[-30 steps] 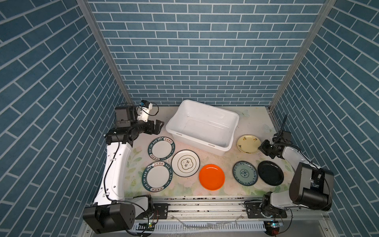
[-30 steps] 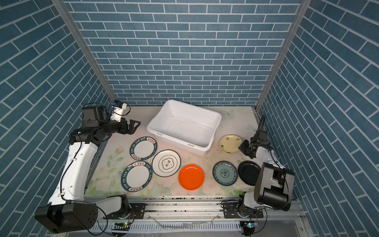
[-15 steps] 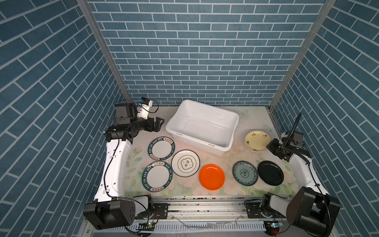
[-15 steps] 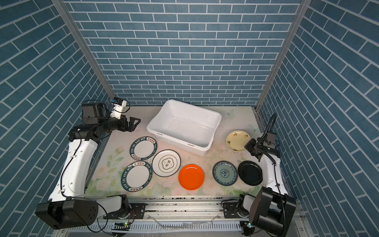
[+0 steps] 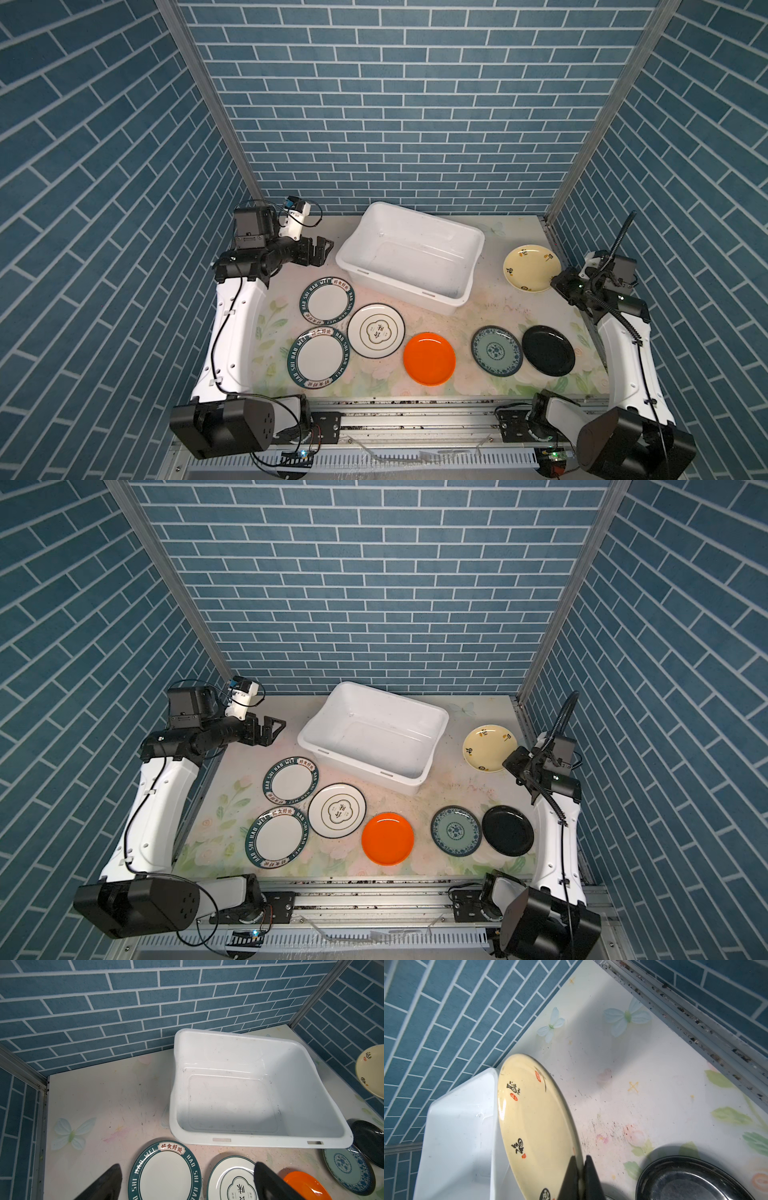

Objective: Place the plates into the plastic bin on the countertop
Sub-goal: 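Carry the cream plate with the right gripper over the white bin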

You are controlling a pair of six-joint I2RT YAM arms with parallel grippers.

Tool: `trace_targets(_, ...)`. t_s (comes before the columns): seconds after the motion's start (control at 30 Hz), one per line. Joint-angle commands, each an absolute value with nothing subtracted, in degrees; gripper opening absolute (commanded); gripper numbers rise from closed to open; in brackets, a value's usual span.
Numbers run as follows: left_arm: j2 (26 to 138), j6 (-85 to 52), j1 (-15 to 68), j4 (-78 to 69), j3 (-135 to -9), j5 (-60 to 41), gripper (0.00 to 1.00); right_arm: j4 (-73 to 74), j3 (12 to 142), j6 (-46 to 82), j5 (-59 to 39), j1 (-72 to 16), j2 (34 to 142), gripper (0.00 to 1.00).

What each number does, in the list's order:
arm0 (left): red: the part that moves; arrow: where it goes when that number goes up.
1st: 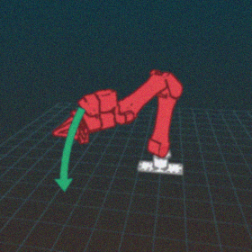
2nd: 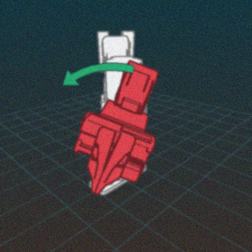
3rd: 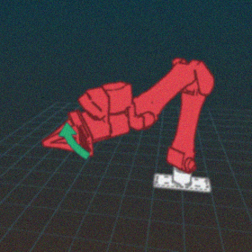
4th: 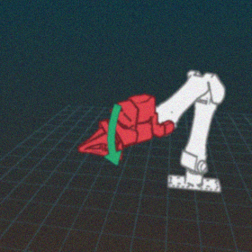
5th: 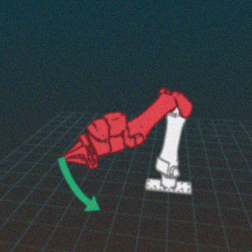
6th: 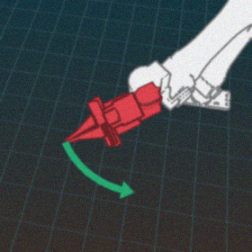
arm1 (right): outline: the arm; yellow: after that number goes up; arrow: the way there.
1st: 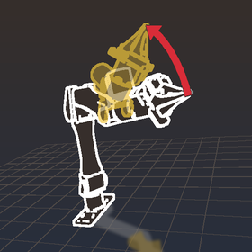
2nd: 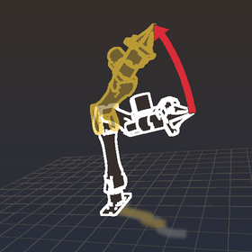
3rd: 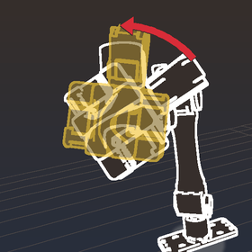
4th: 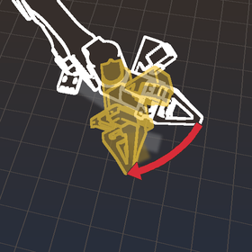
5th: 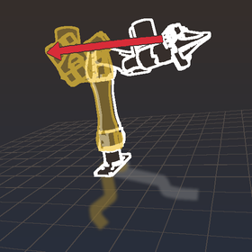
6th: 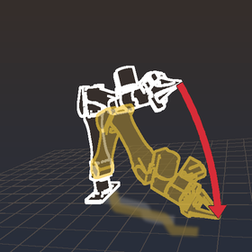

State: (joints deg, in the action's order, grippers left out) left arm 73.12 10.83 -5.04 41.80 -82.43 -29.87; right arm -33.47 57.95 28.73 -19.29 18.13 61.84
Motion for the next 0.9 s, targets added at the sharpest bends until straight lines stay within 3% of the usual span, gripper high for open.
trace_targets(0.0, 73.4, 11.1, -4.8, 42.7, -83.9, -30.6, 1.00, -34.8, 62.1, 29.7, -22.7, 18.0, 62.9, 0.00)
trace_targets(0.17, 73.0, 10.8, -4.8, 42.5, -83.3, -30.8, 1.00, -36.2, 69.7, 29.2, -21.9, 13.5, 67.4, 0.00)
trace_targets(0.43, 72.6, 9.5, -4.7, 42.2, -83.3, -31.3, 1.00, -35.1, 83.5, 31.0, -17.5, -1.8, 79.3, 0.00)
trace_targets(0.87, 70.6, 9.8, -4.6, 41.3, -81.7, -32.3, 1.00, -29.9, 105.9, 33.0, -14.7, -23.5, 108.6, 0.00)
